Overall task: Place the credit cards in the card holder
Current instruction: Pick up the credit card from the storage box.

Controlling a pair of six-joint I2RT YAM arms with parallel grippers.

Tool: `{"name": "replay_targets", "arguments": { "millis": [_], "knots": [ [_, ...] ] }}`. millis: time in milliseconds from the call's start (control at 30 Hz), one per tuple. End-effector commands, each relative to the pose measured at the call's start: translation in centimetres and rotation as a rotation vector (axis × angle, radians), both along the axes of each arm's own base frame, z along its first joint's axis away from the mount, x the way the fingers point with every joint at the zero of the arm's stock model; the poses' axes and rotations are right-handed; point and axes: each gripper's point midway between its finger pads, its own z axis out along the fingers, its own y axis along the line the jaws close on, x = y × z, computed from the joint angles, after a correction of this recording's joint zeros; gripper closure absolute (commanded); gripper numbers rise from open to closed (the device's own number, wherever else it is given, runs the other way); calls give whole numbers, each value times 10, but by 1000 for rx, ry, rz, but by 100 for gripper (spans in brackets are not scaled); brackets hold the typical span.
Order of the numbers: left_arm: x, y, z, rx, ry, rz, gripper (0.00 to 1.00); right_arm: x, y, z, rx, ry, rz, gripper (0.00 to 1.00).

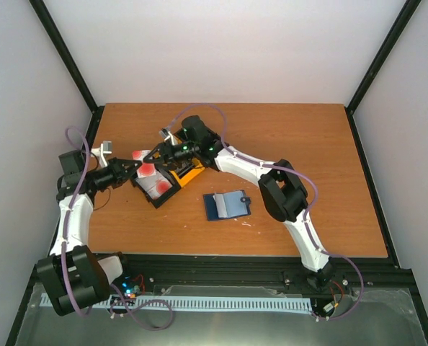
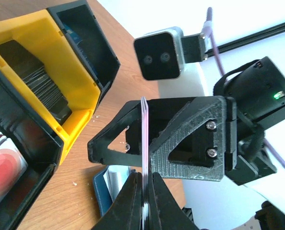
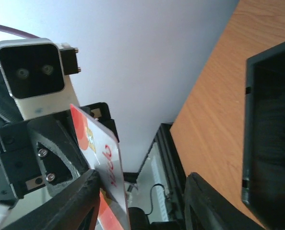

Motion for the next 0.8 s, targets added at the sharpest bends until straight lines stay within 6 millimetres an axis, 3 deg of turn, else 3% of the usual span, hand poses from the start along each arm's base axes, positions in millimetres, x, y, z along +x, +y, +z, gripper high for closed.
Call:
{"name": "replay_targets", "arguments": {
  "millis": [0,133,200,233,300,500,567,700,767],
  "knots": [
    [-6,-9,31,-55,-96,-75,99,-16,1,27,120,57,59,55],
    [-7,-10,39,-62,-120,-90,97,-19,-2,28,123,57,63,82],
    [-7,-10,42,-58,-128,-87,90,-19,-5,32,133,49,56,95],
    [-8,-10,44,-56,-134,-87,81,-18,-7,37,144,39,54,97],
    [-10,-10,47,-52,-146,-87,69,-16,-13,45,177,27,53,97],
    [-13,-12,53,-63,-165,-103,66,-18,-37,78,312,-7,96,97],
    [-14,-14,56,-69,-176,-115,68,-22,-42,87,357,-11,111,97],
    [-20,-17,58,-79,-192,-148,82,-28,-48,96,410,13,128,97],
    [-22,-19,58,-82,-197,-156,82,-28,-48,96,408,22,133,97]
  ]
}}
